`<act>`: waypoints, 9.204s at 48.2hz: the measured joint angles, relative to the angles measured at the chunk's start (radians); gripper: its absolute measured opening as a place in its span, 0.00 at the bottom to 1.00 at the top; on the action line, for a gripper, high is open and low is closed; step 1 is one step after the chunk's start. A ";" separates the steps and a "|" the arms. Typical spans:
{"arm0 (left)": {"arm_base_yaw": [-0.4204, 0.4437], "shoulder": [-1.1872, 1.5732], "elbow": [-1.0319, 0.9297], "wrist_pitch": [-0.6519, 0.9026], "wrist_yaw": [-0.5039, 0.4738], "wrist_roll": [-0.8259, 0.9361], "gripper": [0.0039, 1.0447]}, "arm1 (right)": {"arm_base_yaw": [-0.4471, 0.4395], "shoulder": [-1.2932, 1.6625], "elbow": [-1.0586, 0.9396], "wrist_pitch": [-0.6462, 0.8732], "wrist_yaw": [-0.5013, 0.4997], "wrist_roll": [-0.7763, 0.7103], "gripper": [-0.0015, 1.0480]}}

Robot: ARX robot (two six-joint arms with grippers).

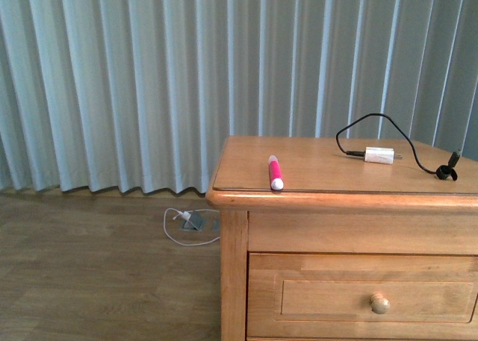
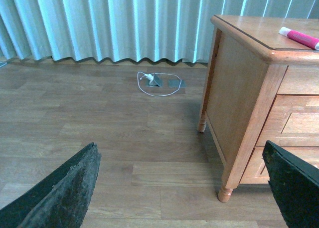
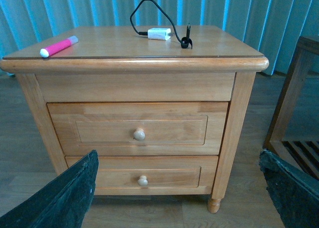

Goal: Place pink marker in drawer with both arms

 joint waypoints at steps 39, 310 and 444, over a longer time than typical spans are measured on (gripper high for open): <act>0.000 0.000 0.000 0.000 0.000 0.000 0.95 | 0.317 1.474 0.443 0.629 0.094 0.055 0.92; -0.180 0.385 0.151 0.168 -0.465 -0.067 0.95 | -0.292 0.532 0.369 -0.158 -0.509 0.074 0.92; -0.443 1.909 1.397 0.246 0.021 0.147 0.14 | -0.292 0.532 0.369 -0.158 -0.509 0.074 0.92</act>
